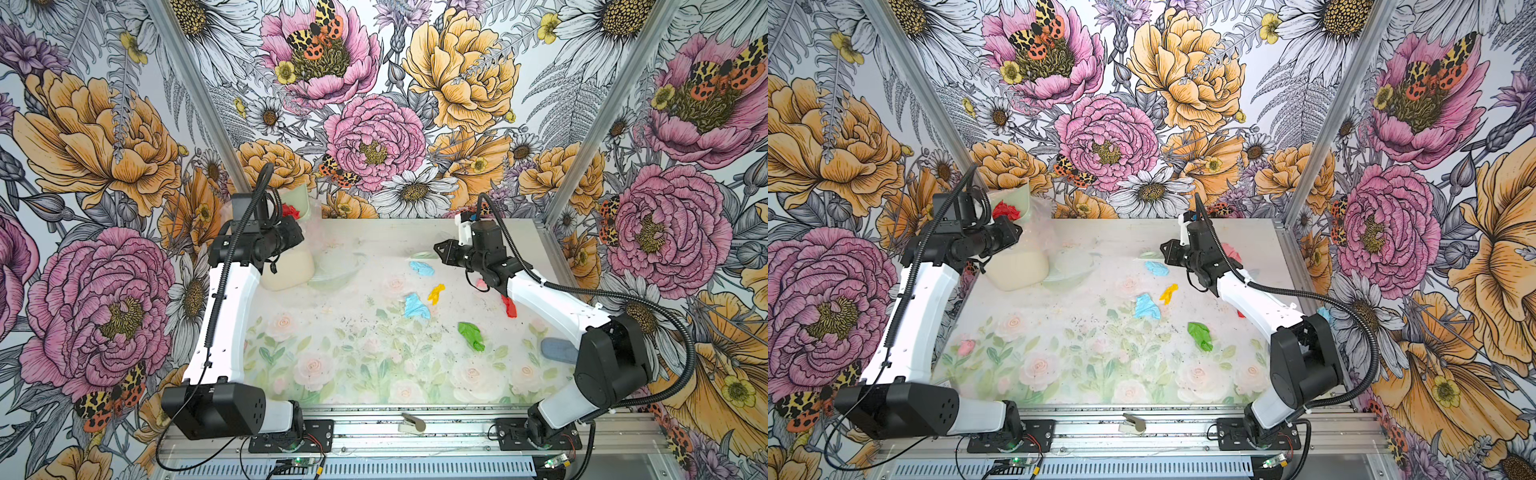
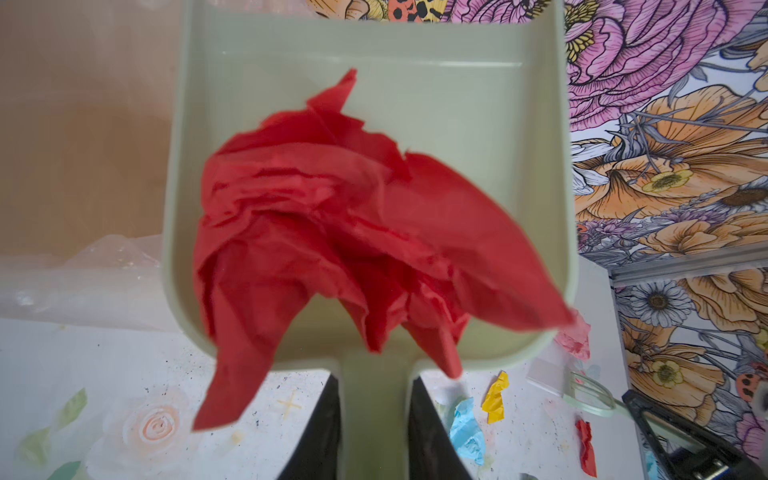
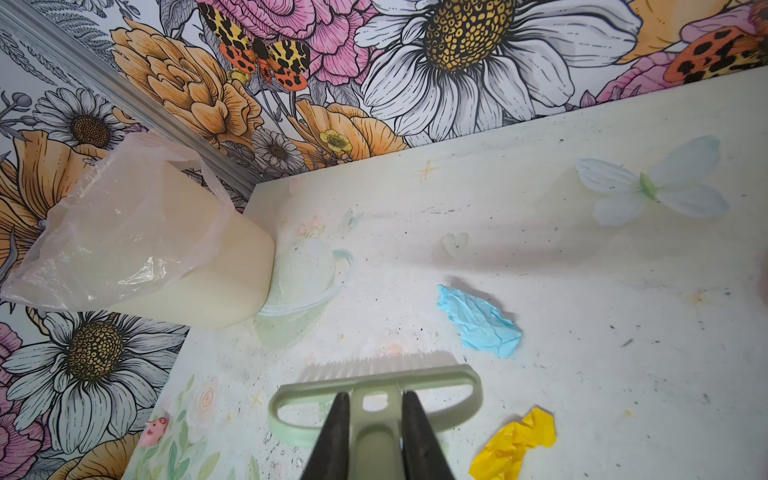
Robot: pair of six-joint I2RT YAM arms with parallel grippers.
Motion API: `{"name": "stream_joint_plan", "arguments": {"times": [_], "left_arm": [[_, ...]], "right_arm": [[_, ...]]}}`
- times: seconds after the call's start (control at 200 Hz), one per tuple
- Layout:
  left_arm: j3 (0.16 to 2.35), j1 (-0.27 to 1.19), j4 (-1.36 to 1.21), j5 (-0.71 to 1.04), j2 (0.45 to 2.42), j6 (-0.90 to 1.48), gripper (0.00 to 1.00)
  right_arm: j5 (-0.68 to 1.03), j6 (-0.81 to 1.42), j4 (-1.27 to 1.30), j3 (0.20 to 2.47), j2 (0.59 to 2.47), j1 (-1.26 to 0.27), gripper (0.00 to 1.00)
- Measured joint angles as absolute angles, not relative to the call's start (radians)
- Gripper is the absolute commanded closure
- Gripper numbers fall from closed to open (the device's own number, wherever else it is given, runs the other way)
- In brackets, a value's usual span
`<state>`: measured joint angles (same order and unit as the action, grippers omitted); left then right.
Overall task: Sweep away the paper scraps from the table
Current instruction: 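Carry the dustpan with the red scrap toward the white bin with the left gripper, then tilt the dustpan over the white bin with the left gripper to dump the red scrap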
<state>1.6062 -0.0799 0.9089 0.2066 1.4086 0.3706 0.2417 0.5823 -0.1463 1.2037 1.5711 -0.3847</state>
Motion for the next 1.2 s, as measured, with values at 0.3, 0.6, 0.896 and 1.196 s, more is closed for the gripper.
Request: {"name": "stream_joint_plan", "arguments": {"times": [0.3,0.6,0.896,1.196], "left_arm": [[1.628,-0.184,0.84,0.428,1.484,0.458,1.0],[1.627,-0.235,0.73,0.58,1.522,0.556,1.0],[1.573,-0.277,0.546,0.715,1.528,0.696,1.0],[1.52,-0.293,0.405,0.794,1.547,0.814,1.0]], "right_arm": [[0.242,0.582,-0.146,1.204,1.571,-0.385,1.0],[0.242,0.582,-0.146,1.204,1.571,-0.385,1.0],[0.249,0.582,-0.146,1.204,1.571,-0.385,1.0],[0.25,0.582,-0.146,1.204,1.571,-0.385,1.0]]}}
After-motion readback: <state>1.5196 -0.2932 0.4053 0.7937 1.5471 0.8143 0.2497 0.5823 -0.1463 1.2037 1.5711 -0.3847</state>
